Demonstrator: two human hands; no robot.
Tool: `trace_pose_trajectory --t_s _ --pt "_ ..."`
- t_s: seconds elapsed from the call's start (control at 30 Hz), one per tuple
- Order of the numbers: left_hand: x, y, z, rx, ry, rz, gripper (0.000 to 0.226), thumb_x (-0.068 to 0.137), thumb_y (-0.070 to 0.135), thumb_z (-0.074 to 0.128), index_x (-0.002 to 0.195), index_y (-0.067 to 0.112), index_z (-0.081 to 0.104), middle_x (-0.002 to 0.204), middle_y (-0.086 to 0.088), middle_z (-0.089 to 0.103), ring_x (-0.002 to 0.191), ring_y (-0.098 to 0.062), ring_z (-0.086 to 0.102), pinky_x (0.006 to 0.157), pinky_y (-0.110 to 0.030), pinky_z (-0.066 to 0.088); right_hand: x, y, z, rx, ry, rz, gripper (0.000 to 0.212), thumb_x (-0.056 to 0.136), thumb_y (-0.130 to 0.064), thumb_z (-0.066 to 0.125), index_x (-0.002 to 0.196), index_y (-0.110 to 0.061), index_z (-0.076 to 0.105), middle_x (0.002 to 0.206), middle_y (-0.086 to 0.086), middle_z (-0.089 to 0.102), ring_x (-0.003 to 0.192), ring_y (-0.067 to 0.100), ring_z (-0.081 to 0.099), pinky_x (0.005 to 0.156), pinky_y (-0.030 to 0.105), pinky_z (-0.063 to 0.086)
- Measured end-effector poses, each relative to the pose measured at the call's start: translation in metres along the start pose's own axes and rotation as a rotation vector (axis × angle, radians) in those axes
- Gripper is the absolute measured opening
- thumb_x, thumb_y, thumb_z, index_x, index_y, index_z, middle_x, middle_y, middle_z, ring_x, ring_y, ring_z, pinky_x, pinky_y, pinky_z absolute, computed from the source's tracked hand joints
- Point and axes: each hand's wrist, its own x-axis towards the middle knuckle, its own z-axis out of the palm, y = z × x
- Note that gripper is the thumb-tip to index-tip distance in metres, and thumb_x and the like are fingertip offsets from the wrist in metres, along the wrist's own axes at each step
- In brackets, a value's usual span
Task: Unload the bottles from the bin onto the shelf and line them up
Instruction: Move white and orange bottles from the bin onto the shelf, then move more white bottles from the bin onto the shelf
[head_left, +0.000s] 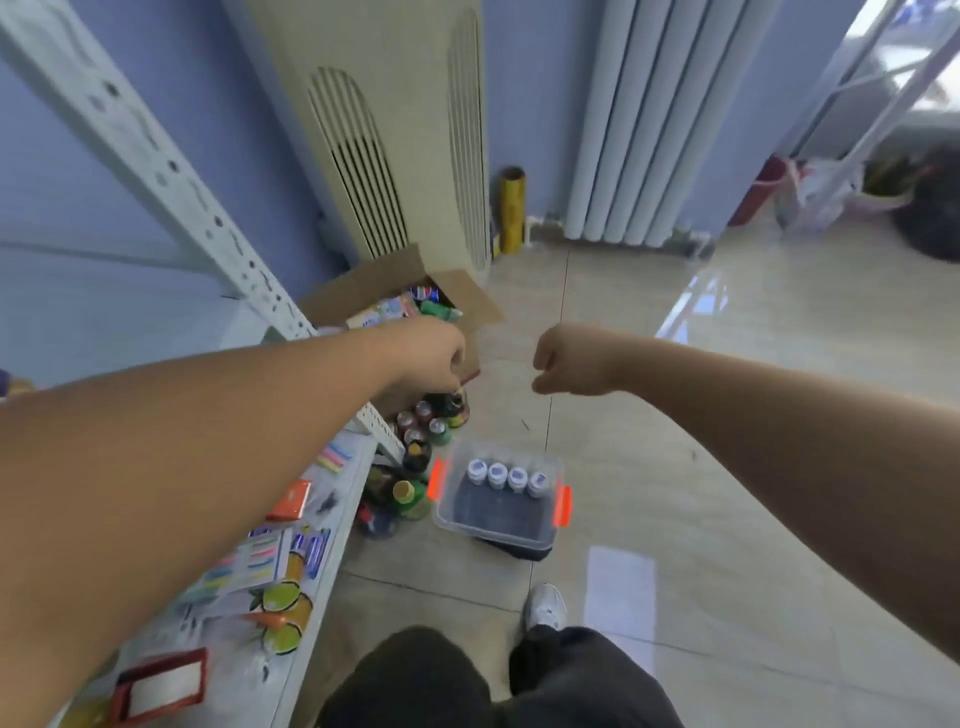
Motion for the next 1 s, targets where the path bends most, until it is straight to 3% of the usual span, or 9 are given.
trace_pose_trajectory --t_s 0.13,0.27,0.43,0.5,0.6,0.7,0.8,0.87,1.0 --pt "0.055 -0.004 0.054 -0.083 -0.142 -0.031 0.016 0.086 0.023 0.061 0.090 0.008 0.066 0.088 -0.015 0.067 0.082 -0.033 0.063 0.067 -0.036 0.050 0.041 0.030 0.055 0.079 -0.084 0.071 0.039 0.086 -0.032 0.066 0.108 0.000 0.070 0.109 0.016 0.070 0.100 0.033 0.064 0.088 0.038 0.054" --pt "0.120 -0.013 0.124 -0.220 -0.186 -0.114 0.028 0.082 0.033 0.064 0.100 0.013 0.072 0.100 -0.007 0.072 0.096 -0.029 0.066 0.083 -0.035 0.056 0.088 0.054 0.128 0.157 -0.198 0.119 0.039 0.085 -0.031 0.063 0.116 -0.007 0.065 0.114 0.012 0.068 0.104 0.033 0.062 0.089 0.038 0.053" --pt "0.197 -0.019 0.234 -0.275 -0.273 -0.116 0.031 0.083 0.033 0.062 0.107 0.016 0.069 0.108 -0.006 0.069 0.096 -0.029 0.064 0.082 -0.036 0.056 0.156 0.071 0.229 0.207 -0.281 0.151 0.014 0.086 -0.025 0.059 0.090 -0.015 0.050 0.093 0.006 0.057 0.086 0.028 0.054 0.068 0.030 0.039" --pt "0.224 -0.022 0.276 -0.285 -0.288 -0.102 0.023 0.083 0.027 0.062 0.102 0.014 0.066 0.106 -0.007 0.067 0.095 -0.029 0.063 0.074 -0.035 0.053 0.187 0.073 0.268 0.207 -0.340 0.164 0.016 0.087 -0.025 0.060 0.099 -0.015 0.054 0.105 0.008 0.059 0.097 0.028 0.058 0.072 0.031 0.042" --pt "0.259 -0.025 0.333 -0.304 -0.288 -0.071 0.018 0.084 0.021 0.063 0.094 0.014 0.051 0.108 -0.011 0.062 0.098 -0.031 0.060 0.068 -0.033 0.041 0.231 0.074 0.323 0.185 -0.416 0.205 0.042 0.087 -0.029 0.062 0.124 -0.013 0.051 0.121 0.010 0.052 0.110 0.031 0.055 0.089 0.039 0.051" --pt "0.287 -0.028 0.378 -0.322 -0.268 -0.081 0.030 0.084 0.015 0.066 0.111 0.010 0.053 0.121 -0.015 0.059 0.105 -0.033 0.060 0.071 -0.032 0.040 0.265 0.075 0.364 0.148 -0.358 0.214 0.049 0.087 -0.029 0.061 0.131 -0.014 0.045 0.126 0.010 0.051 0.117 0.032 0.050 0.093 0.042 0.045" --pt "0.302 -0.031 0.414 -0.329 -0.253 -0.110 0.055 0.084 0.011 0.069 0.135 0.003 0.047 0.138 -0.016 0.050 0.122 -0.033 0.055 0.089 -0.035 0.045 0.289 0.080 0.394 0.097 -0.222 0.181 0.052 0.084 -0.029 0.066 0.131 -0.011 0.048 0.132 0.010 0.054 0.121 0.031 0.051 0.095 0.038 0.039" --pt "0.307 -0.032 0.431 -0.362 -0.244 -0.131 0.061 0.083 0.006 0.068 0.139 0.003 0.044 0.144 -0.015 0.046 0.127 -0.033 0.053 0.098 -0.037 0.044 0.300 0.083 0.413 0.071 -0.172 0.187 0.053 0.083 -0.024 0.067 0.130 -0.011 0.049 0.132 0.011 0.055 0.120 0.030 0.052 0.099 0.037 0.038" --pt "0.310 -0.030 0.450 -0.411 -0.202 -0.202 0.056 0.083 -0.004 0.063 0.136 0.005 0.045 0.142 -0.015 0.048 0.121 -0.036 0.057 0.096 -0.042 0.049 0.309 0.084 0.443 -0.015 -0.030 0.179 0.052 0.080 -0.013 0.067 0.130 -0.009 0.051 0.124 0.012 0.059 0.112 0.030 0.056 0.099 0.035 0.039"
